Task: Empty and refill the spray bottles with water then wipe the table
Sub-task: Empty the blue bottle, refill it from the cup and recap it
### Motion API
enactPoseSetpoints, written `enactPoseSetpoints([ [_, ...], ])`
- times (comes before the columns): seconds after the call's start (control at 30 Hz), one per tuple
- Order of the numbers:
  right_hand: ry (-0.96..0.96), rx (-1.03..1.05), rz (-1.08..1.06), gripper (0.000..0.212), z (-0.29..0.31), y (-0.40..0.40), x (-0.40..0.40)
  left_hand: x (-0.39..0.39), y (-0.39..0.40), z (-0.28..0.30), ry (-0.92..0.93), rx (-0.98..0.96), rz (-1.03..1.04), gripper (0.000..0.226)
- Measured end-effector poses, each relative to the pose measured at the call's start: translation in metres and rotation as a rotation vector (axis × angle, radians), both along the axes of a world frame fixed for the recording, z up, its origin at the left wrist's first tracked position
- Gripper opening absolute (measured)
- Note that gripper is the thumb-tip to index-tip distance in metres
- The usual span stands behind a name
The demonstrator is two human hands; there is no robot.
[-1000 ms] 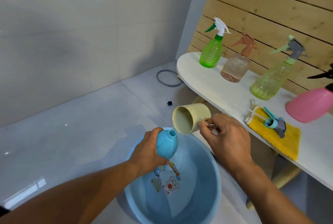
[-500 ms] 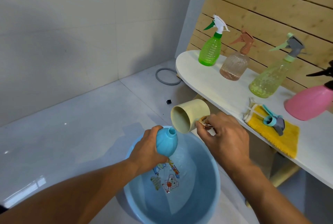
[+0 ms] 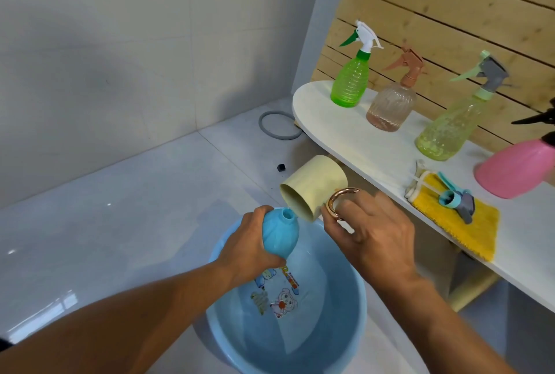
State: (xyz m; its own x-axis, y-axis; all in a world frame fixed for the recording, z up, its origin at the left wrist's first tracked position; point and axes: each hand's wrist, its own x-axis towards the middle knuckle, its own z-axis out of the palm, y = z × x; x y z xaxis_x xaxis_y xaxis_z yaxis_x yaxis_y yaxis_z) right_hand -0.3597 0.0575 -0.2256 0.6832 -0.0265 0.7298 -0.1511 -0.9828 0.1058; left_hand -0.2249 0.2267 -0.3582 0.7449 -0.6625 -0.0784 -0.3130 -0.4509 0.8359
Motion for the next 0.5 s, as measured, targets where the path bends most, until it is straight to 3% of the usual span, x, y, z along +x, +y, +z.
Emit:
enactPoseSetpoints([
  [0.17, -0.038, -0.128, 0.111, 0.035, -0.004, -0.005, -0.001, 0.000, -0.003, -0.002, 0.002, -0.002, -0.011, 0.103],
  [0.23, -0.036, -0.091, 0.091, 0.034, -0.009, -0.008, -0.002, 0.000, -0.003, -0.004, 0.024, -0.003, -0.011, 0.104],
  [0.37, 0.078, 0.370, -0.186, 0.028, -0.028, -0.010, -0.001, 0.000, -0.001, -0.007, 0.146, -0.058, -0.011, 0.097],
  [0.5, 0.363, 0.847, -0.437, 0.048, -0.074, -0.027, -0.002, 0.003, 0.002, -0.018, 0.215, -0.103, 0.006, 0.097],
])
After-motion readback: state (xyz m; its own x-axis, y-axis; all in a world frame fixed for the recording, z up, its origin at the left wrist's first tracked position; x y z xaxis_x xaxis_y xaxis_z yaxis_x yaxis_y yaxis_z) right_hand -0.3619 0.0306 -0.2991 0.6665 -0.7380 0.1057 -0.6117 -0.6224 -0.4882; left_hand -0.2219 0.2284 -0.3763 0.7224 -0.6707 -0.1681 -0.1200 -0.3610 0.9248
